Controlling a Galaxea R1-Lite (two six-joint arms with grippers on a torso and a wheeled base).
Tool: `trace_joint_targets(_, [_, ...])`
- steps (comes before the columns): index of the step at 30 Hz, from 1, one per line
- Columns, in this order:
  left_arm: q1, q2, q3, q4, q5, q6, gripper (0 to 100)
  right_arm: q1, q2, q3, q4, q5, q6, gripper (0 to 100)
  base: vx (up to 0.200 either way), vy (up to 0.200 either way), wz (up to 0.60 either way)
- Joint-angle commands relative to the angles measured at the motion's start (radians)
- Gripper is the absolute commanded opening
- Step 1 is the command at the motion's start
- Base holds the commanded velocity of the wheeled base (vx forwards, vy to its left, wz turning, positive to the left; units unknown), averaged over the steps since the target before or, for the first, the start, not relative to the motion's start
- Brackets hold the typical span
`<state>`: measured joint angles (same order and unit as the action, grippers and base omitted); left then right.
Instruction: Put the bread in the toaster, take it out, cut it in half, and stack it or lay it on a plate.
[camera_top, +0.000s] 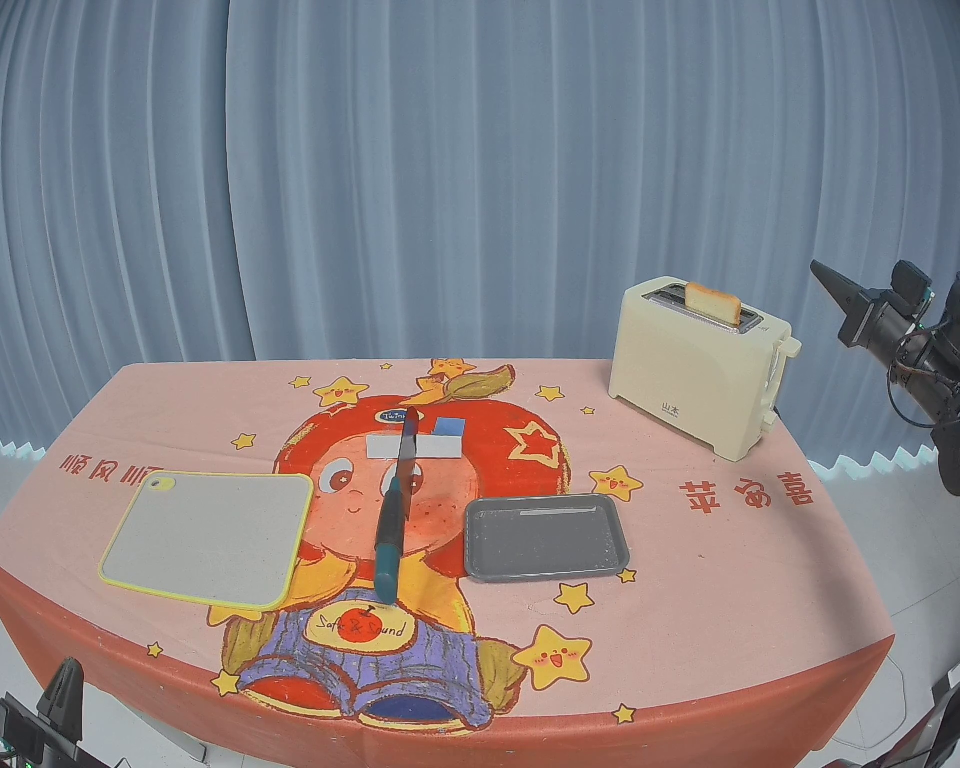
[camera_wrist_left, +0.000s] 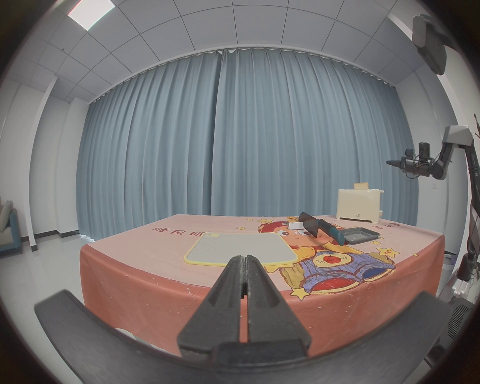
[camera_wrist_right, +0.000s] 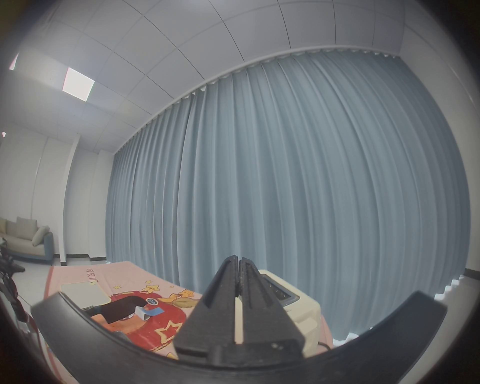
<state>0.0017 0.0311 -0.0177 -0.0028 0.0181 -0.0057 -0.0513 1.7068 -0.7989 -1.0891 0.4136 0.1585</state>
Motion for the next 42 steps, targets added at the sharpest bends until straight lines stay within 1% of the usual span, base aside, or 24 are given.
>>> trace_joint_targets(1, [0.0,0.001,0.018,0.0,0.0,0.0,0,-0.013,0.108,0.058,-0.146,-0.012,0.004,0,0.0,0.0,0.0])
trace_joint_targets(5, [0.0,0.001,0.018,0.0,0.0,-0.002,0,-0.036,0.186,0.012,-0.195,-0.015,0.001,0,0.0,0.0,0.0])
trace_joint_targets(8, [0.0,0.001,0.018,0.0,0.0,0.0,0,-0.041,0.214,-0.013,-0.219,-0.015,0.007,0,0.0,0.0,0.0])
trace_joint_targets(12, [0.0,0.001,0.018,0.0,0.0,-0.002,0,-0.056,0.224,-0.022,-0.219,-0.015,0.009,0,0.0,0.0,0.0])
trace_joint_targets(14, [0.0,0.001,0.018,0.0,0.0,-0.002,0,-0.081,0.238,-0.034,-0.218,-0.015,0.009,0,0.0,0.0,0.0])
trace_joint_targets(19, [0.0,0.001,0.018,0.0,0.0,-0.002,0,-0.104,0.292,-0.065,-0.227,-0.015,0.004,0,0.0,0.0,0.0])
trace_joint_targets(25, [0.0,0.001,0.018,0.0,0.0,-0.002,0,-0.101,0.343,-0.066,-0.275,-0.013,-0.001,0,0.0,0.0,0.0])
trace_joint_targets(36, [0.0,0.001,0.018,0.0,0.0,-0.002,0,-0.101,0.366,-0.066,-0.276,-0.015,-0.002,0,0.0,0.0,0.0])
trace_joint_targets(40, [0.0,0.001,0.018,0.0,0.0,-0.002,0,-0.101,0.375,-0.062,-0.275,-0.015,-0.007,0,0.0,0.0,0.0])
trace_joint_targets(42, [0.0,0.001,0.018,0.0,0.0,-0.002,0,-0.102,0.39,-0.06,-0.276,-0.015,-0.017,0,0.0,0.0,0.0])
